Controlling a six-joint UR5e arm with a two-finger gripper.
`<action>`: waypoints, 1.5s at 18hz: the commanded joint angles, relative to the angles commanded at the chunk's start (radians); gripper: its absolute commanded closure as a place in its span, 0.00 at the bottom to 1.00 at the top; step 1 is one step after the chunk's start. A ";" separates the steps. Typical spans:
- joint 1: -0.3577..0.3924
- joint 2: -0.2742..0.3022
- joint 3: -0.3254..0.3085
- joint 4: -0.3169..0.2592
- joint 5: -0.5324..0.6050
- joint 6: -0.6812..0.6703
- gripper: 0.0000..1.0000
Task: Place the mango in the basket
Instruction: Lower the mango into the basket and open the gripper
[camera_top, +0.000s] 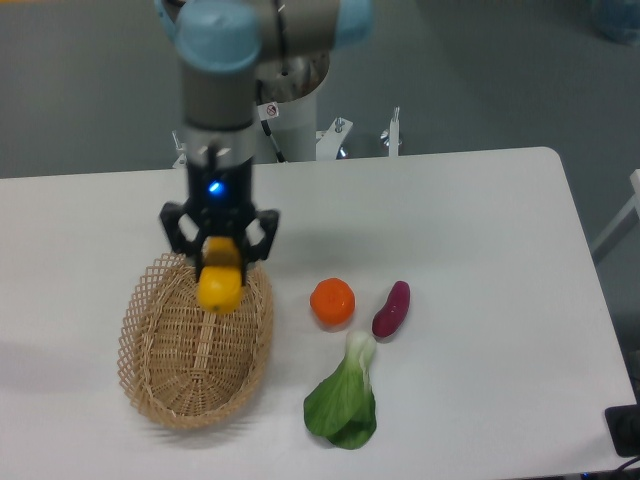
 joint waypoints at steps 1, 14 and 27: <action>-0.011 -0.024 -0.003 0.005 0.002 0.005 0.46; -0.072 -0.160 -0.035 0.008 0.048 0.136 0.46; -0.114 -0.201 -0.035 0.054 0.051 0.155 0.45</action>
